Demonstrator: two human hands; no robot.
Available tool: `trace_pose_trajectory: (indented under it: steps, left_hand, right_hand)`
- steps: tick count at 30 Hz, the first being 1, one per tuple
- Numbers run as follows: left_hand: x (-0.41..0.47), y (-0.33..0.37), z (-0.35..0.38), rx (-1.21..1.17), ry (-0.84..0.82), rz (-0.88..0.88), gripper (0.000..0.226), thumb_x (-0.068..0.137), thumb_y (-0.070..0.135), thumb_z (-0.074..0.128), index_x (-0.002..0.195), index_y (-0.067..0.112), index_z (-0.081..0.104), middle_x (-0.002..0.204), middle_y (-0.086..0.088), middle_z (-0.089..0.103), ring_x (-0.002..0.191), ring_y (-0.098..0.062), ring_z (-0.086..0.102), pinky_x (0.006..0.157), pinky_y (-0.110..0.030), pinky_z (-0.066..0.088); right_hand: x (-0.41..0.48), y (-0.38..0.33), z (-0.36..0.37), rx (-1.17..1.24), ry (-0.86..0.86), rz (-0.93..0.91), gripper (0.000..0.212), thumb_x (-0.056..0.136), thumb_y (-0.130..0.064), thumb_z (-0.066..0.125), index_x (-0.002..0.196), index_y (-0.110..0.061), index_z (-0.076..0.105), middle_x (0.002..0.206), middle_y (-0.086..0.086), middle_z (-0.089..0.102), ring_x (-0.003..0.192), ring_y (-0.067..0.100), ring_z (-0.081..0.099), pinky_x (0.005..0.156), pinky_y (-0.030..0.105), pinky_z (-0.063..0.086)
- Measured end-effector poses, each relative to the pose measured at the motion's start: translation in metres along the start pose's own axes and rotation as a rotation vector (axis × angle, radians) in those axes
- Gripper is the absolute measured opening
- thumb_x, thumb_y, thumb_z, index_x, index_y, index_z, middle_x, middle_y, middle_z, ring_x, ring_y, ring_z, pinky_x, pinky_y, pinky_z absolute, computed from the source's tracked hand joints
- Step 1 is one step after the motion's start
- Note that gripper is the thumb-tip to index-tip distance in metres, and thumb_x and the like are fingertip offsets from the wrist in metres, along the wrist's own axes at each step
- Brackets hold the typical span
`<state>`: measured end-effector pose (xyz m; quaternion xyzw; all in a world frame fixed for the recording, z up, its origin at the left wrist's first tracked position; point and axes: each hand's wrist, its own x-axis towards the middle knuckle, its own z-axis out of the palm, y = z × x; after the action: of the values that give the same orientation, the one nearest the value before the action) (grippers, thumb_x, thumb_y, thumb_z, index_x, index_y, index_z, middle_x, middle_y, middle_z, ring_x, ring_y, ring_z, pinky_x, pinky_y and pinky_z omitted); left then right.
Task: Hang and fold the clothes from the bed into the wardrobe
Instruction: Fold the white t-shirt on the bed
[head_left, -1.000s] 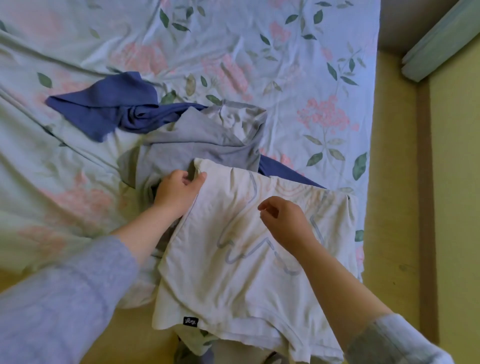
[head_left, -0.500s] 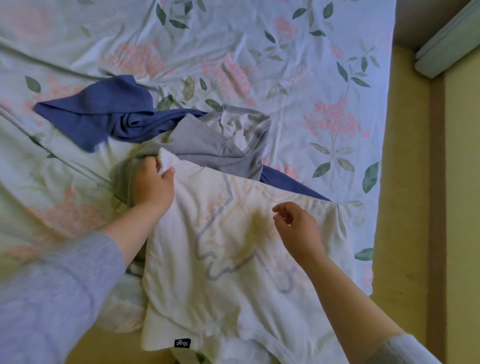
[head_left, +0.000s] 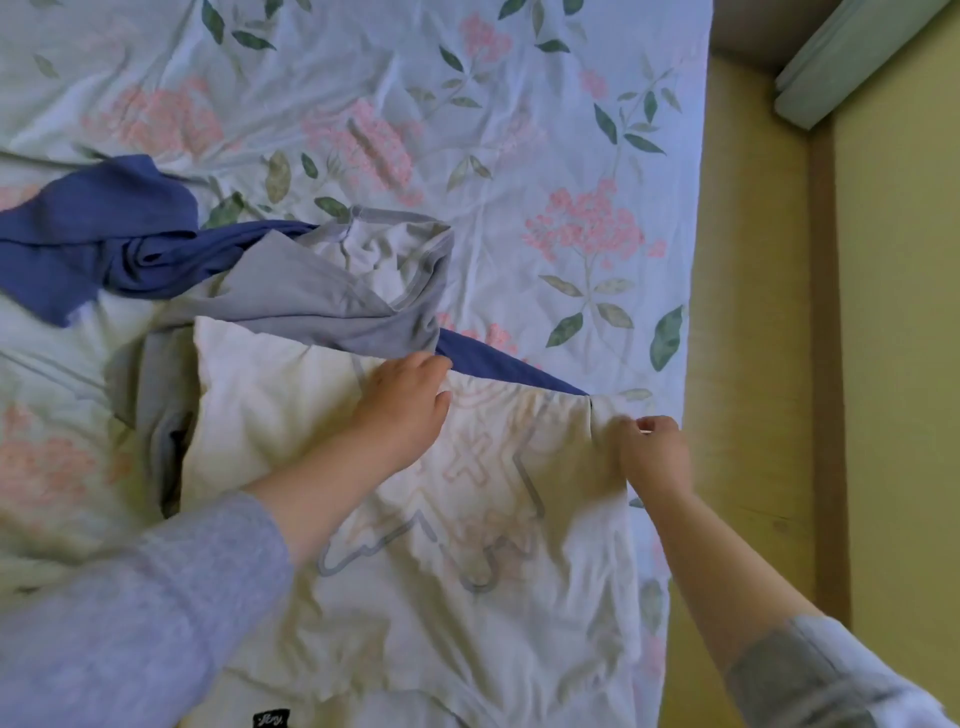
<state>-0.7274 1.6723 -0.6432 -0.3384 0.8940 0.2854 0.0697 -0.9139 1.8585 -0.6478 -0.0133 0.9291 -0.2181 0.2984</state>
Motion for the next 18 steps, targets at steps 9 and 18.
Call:
trace_pose_trajectory:
  steps: [9,18]
  left_hand:
    - [0.028,0.024,0.056,0.310,-0.167,0.000,0.052,0.101,0.044,0.033,0.150,0.026,0.026,0.158,0.003,0.025,0.144,-0.021,0.023,0.113,-0.044,0.017]
    - [0.035,0.036,0.083,0.253,-0.310,-0.103,0.077,0.095,0.062,0.029,0.155,0.029,-0.007,0.163,0.003,-0.008,0.150,-0.024,-0.011,0.120,-0.045,-0.002]
  right_hand:
    - [0.022,0.006,0.005,0.346,-0.194,0.050,0.041,0.083,-0.046,0.071,0.065,-0.013,0.055,0.064,-0.002,0.047,0.063,0.017,0.044,0.063,0.027,0.038]
    - [0.025,0.014,-0.004,0.912,0.341,0.270,0.045,0.083,-0.024,0.056,0.051,-0.024,0.024,0.056,-0.001,0.020,0.056,0.016,0.017,0.047,0.027,0.016]
